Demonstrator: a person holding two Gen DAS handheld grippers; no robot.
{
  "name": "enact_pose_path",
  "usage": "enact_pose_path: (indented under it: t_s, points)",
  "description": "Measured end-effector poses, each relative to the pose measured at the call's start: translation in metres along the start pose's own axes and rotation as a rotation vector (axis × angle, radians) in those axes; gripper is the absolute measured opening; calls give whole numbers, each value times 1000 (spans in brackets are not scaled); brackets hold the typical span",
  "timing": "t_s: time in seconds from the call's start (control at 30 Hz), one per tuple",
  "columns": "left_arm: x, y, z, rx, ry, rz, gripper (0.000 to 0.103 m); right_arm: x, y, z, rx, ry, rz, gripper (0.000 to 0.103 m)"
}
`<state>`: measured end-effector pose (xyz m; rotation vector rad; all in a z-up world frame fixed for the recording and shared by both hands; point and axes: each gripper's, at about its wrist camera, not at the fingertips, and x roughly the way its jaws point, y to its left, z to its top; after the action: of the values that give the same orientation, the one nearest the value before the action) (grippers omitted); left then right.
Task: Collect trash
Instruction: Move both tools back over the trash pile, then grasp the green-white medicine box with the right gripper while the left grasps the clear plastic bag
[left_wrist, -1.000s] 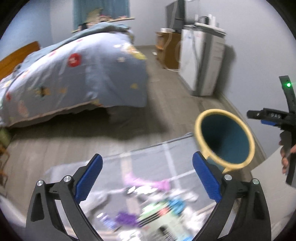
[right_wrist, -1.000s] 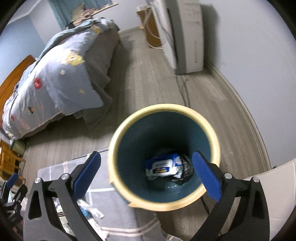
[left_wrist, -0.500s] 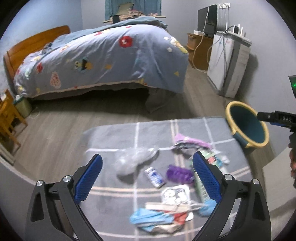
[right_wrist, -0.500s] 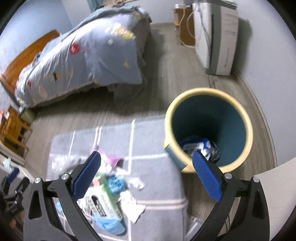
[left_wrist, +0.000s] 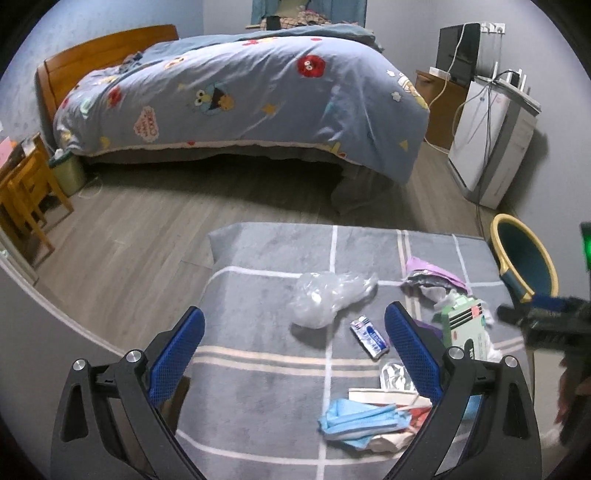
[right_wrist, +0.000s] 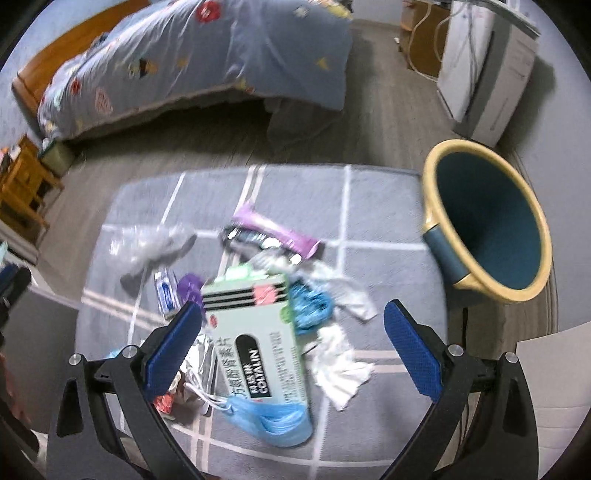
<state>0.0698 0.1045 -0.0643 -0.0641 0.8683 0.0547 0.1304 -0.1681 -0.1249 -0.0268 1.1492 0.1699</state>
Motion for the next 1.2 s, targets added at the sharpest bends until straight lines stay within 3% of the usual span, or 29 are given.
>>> enact_pose_path:
  t_s: [0.63,0.67,0.73,0.97,1.2]
  points:
    - [26,-12,10,91,40,-23,97,63,31,-8,-104,119,-48,96]
    - [27,-12,10,90,44,-23,97,63,32,-8,-117,114,-52,93]
    - [29,-12,10,87,52,-17,97,61,35,-6,-141,107,-56,73]
    - [33,-7,12,52,59,-11,97,22,30,12,-157,61,10,71]
    - [68,-16,9,105,116,28,97,-21,10,36,-165,-99,19,71]
